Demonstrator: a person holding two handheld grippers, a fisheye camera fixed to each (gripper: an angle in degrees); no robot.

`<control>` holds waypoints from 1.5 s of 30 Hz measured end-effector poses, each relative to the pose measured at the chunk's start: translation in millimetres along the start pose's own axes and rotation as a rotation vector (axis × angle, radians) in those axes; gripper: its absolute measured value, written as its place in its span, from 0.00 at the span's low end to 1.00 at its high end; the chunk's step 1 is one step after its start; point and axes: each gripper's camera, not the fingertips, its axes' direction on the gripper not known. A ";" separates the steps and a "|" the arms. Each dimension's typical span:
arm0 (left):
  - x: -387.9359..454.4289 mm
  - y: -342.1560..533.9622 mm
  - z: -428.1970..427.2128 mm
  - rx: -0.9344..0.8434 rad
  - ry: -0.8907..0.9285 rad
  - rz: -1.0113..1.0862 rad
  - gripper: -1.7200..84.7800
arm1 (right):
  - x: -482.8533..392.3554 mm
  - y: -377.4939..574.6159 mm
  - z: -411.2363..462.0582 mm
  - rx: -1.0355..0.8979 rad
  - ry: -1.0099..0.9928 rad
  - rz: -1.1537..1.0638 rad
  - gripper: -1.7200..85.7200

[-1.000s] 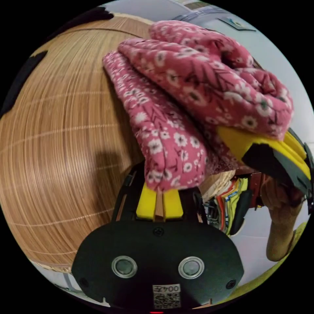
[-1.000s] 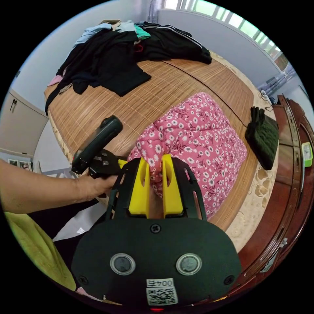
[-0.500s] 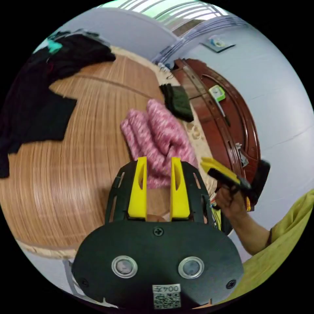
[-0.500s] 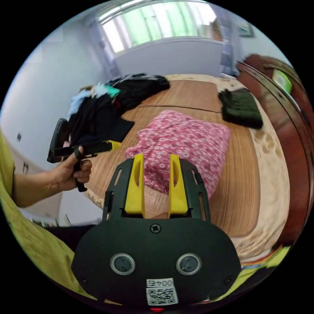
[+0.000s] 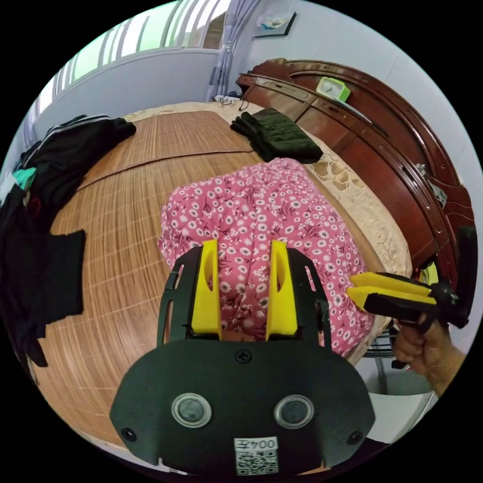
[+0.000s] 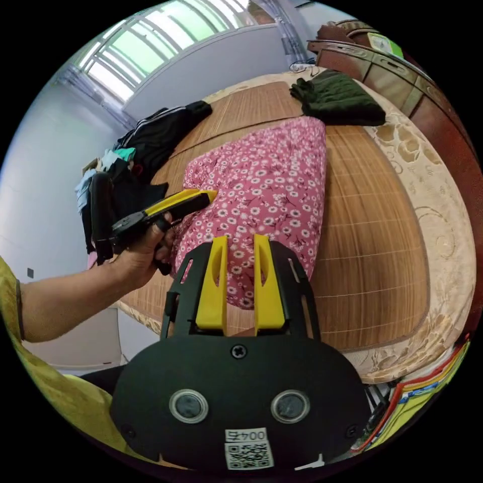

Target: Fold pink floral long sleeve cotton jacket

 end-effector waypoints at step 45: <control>17.2 83.0 25.5 0.031 0.076 -0.040 0.18 | -90.1 -45.4 -1.6 -0.072 0.277 -0.268 0.09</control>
